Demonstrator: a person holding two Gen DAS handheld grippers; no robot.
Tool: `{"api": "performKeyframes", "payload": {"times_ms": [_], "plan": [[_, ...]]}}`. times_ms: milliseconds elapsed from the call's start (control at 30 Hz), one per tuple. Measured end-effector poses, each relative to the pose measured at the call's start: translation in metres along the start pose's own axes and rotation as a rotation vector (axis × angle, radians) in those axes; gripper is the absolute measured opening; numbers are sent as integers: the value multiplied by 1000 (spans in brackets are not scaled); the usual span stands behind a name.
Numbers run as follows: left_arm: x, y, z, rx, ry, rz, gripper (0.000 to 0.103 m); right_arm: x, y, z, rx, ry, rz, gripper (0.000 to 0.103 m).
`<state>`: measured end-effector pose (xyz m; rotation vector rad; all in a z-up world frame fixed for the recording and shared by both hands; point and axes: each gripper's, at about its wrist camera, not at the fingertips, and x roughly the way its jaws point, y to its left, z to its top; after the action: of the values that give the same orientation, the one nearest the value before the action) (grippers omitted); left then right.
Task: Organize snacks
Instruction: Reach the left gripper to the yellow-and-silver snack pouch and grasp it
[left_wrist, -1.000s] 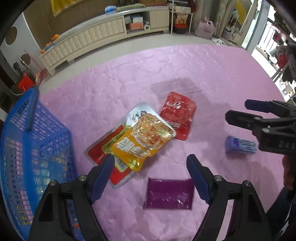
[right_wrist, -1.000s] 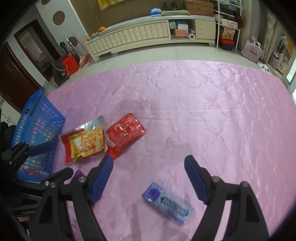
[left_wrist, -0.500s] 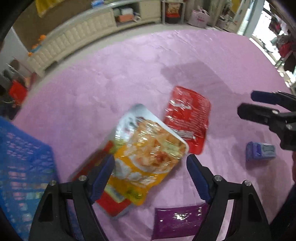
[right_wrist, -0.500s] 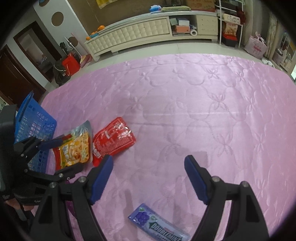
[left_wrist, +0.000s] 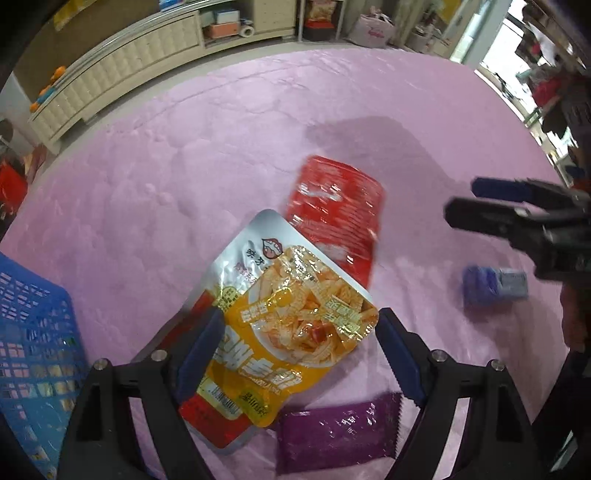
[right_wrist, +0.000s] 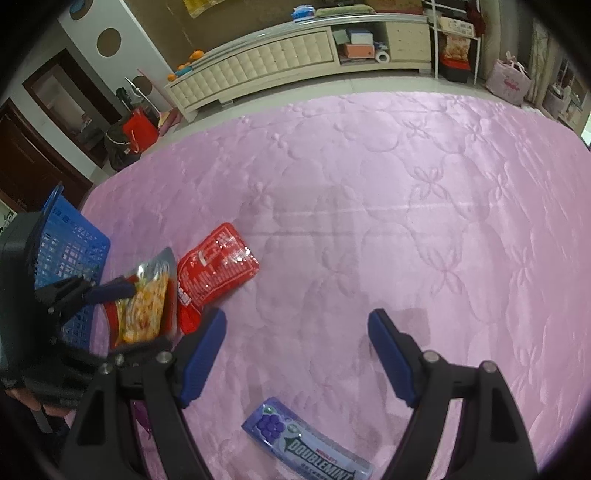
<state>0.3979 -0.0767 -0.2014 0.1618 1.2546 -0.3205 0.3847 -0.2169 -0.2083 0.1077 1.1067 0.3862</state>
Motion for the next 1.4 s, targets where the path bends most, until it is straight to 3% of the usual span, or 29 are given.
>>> {"api": "performKeyframes", "payload": {"times_ms": [200,333,400,500,633,700,867,900,1000,1067,1133,1400], "plan": [[-2,-20,-7,20,14,0,77,-10,-2,-10,-1,5,2,83],[-7,-28,-6,5,11,-43,55,-18,-8,-16,21,9,6,83],[-7,-31,-7,-11,16,-85,53,-20,-8,-20,29,16,7,83],[-1,-39,-8,19,8,-29,42,-24,-7,-26,28,20,0,83],[0,-43,-10,-2,7,-47,14,-28,-10,-28,16,20,-9,83],[3,-44,-10,-8,21,-18,7,-28,-7,-28,24,19,-9,83],[-18,-42,-17,-13,-15,-23,7,-32,-10,-30,28,15,-8,83],[-24,-44,-20,-11,-21,-18,13,-33,-9,-31,29,15,-7,83],[-36,-41,-23,-14,-47,5,47,-33,-5,-30,28,13,1,83],[-38,-37,-22,-10,-51,14,53,-33,2,-30,13,12,14,83],[-40,-35,-22,1,-55,46,66,-32,8,-30,-6,13,17,83],[-22,-22,-23,43,-15,104,77,-23,29,-29,-71,17,22,83]]}}
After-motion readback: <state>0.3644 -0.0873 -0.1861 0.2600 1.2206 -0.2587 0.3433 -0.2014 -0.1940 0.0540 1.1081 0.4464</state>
